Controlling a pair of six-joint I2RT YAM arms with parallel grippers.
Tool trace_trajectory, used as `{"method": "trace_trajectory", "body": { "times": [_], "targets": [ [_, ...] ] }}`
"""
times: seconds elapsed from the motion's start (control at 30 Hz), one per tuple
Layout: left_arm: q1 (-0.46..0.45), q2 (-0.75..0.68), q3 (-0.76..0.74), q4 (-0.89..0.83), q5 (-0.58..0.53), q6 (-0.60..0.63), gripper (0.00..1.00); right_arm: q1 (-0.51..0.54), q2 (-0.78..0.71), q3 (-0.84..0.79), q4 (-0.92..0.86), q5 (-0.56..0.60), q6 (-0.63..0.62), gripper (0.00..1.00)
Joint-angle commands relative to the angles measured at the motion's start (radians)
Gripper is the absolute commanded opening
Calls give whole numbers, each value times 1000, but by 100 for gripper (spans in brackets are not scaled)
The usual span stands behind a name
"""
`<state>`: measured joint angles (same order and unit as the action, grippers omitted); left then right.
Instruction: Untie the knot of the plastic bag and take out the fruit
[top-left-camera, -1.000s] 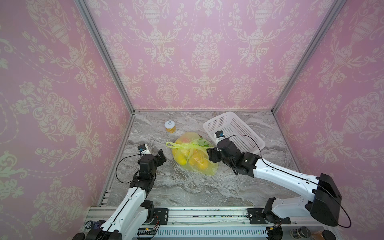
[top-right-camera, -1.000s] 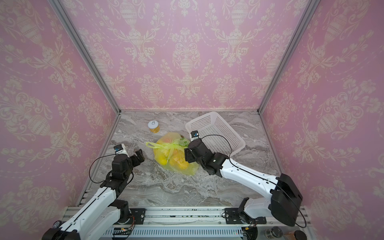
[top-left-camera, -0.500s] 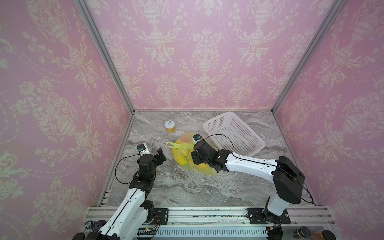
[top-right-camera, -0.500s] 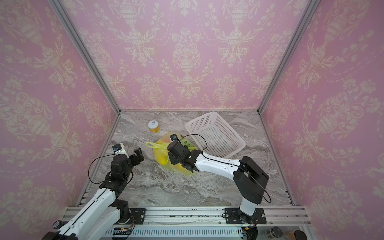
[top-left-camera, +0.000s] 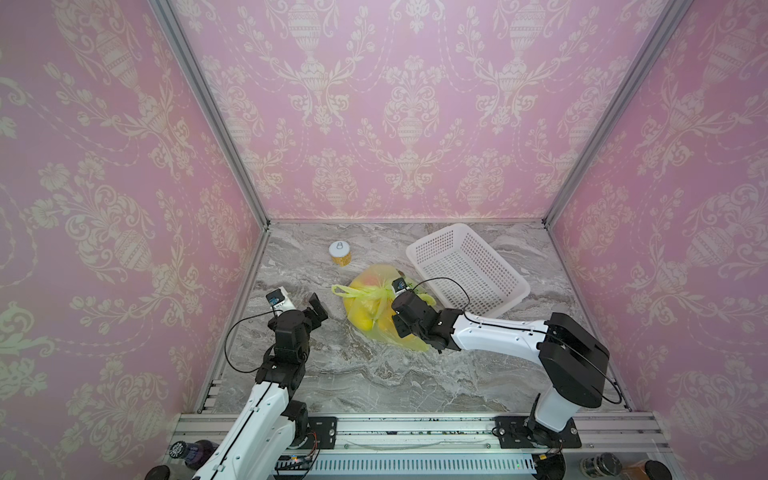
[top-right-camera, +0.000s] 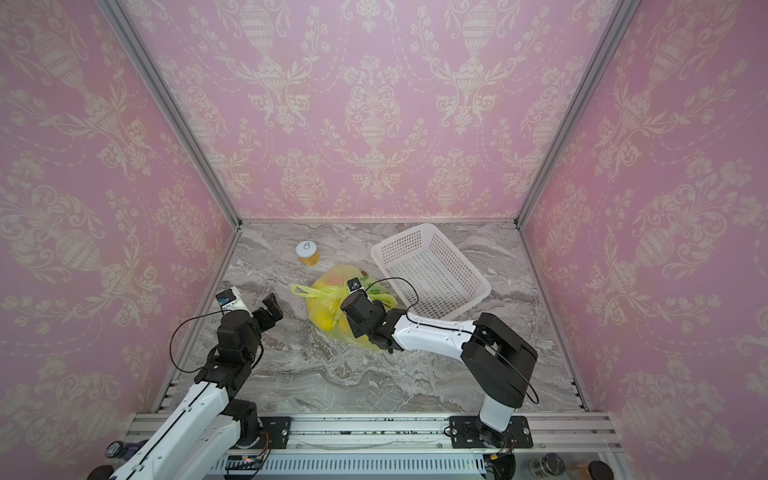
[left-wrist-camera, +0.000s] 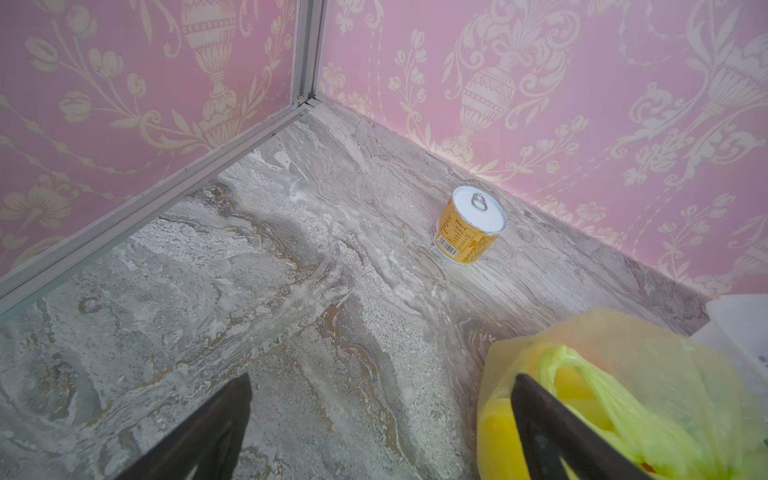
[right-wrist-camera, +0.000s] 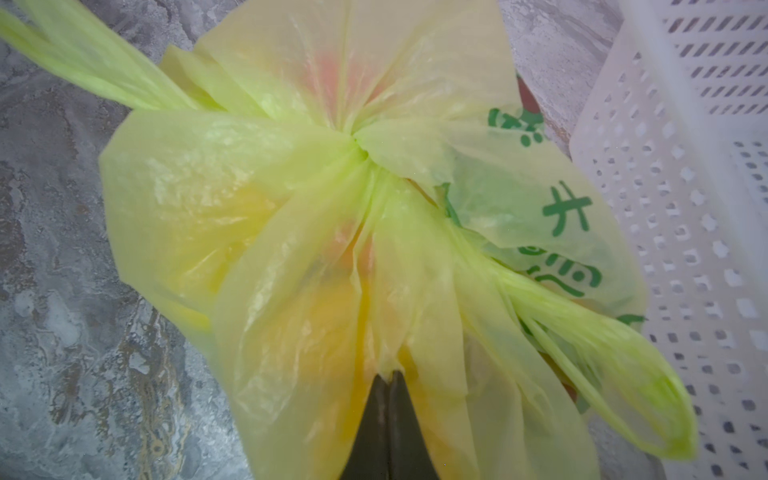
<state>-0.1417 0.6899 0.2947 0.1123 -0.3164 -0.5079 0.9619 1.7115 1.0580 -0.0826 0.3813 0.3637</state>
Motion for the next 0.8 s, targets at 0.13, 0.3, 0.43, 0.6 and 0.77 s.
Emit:
{"method": "trace_trajectory", "body": {
  "times": [0.13, 0.3, 0.43, 0.6, 0.77],
  "targets": [
    [-5, -9, 238, -171, 203, -31, 99, -5, -114, -124, 164, -15, -47, 0],
    [-21, 89, 340, -246, 335, -64, 91, -5, -215, -233, 257, -52, -58, 0],
    [-111, 219, 431, -310, 345, -40, 89, -4, -259, -299, 307, -75, -62, 0],
    [-249, 380, 558, -365, 272, 11, 89, -3, -288, -348, 320, -84, -58, 0],
    [-343, 512, 625, -381, 220, 34, 90, -2, -290, -365, 325, -84, -60, 0]
  ]
}}
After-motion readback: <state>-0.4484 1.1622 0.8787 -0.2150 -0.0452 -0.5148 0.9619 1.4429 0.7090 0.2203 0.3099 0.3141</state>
